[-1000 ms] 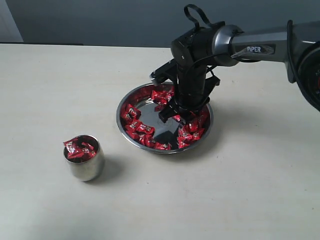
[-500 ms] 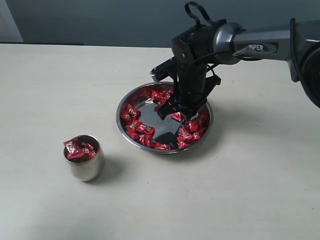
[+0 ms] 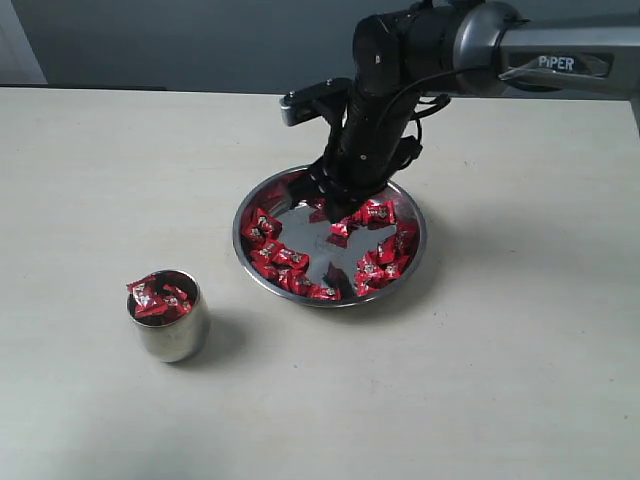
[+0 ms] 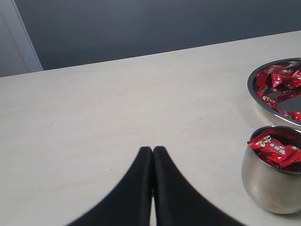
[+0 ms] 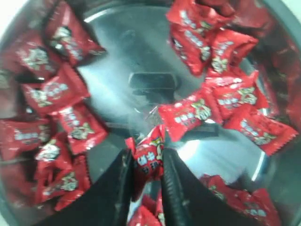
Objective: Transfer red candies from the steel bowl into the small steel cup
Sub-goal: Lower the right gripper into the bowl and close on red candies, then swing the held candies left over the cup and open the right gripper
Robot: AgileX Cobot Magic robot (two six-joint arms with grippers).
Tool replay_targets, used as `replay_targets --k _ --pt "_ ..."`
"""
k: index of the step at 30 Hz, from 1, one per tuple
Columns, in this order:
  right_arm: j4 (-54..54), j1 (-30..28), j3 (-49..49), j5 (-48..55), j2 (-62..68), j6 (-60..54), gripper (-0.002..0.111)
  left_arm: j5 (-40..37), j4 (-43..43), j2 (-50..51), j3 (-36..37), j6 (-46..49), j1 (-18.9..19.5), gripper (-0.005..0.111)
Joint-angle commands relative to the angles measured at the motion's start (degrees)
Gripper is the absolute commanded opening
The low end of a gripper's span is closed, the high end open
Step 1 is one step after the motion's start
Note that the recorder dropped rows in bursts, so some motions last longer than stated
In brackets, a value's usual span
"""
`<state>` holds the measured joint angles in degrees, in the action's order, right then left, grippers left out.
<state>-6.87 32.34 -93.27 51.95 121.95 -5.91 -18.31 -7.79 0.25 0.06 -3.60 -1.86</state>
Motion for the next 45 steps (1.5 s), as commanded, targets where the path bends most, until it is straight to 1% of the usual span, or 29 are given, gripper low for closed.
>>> replay_targets --k 1,6,9,11,16,19,22,25,29,32,35,45 --pt "-7.1 -0.2 0.2 -1.7 -1.6 -5.1 -0.001 0.5 0.0 -0.2 -0.1 -0.3 0.1 0.0" --pt "-8.7 -0.2 0.2 -1.5 -2.1 -6.3 -0.001 0.5 0.0 -0.2 -0.1 -0.3 0.1 0.0" --pt "-12.8 -0.2 0.2 -1.3 -2.7 -8.7 -0.001 0.5 0.0 -0.2 -0.1 -0.3 0.1 0.0" --pt "-17.4 -0.2 0.2 -0.8 -3.1 -11.4 -0.001 0.5 0.0 -0.2 -0.1 -0.3 0.1 0.0" --pt "-36.1 -0.2 0.2 3.6 -3.8 -23.7 -0.001 0.5 0.0 -0.2 -0.1 -0.3 0.1 0.0" --pt "-41.9 0.9 0.2 5.6 -3.8 -28.5 -0.001 0.5 0.0 -0.2 -0.1 -0.3 0.1 0.0" --pt "-41.5 3.6 0.2 5.3 -3.7 -29.4 -0.001 0.5 0.0 -0.2 -0.1 -0.3 0.1 0.0" --pt "-38.4 7.4 0.2 3.9 -3.5 -29.5 -0.001 0.5 0.0 -0.2 -0.1 -0.3 0.1 0.0" --pt "-33.7 11.9 0.2 0.1 -3.5 -29.5 -0.001 0.5 0.0 -0.2 -0.1 -0.3 0.1 0.0" --pt "-30.1 14.0 0.2 -3.1 -3.3 -27.9 -0.001 0.5 0.0 -0.2 -0.1 -0.3 0.1 0.0" --pt "-28.2 15.0 0.2 -4.7 -2.6 -26.7 -0.001 0.5 0.0 -0.2 -0.1 -0.3 0.1 0.0" --pt "-28.3 15.1 0.2 -4.1 1.4 -25.5 -0.001 0.5 0.0 -0.2 -0.1 -0.3 0.1 0.0"
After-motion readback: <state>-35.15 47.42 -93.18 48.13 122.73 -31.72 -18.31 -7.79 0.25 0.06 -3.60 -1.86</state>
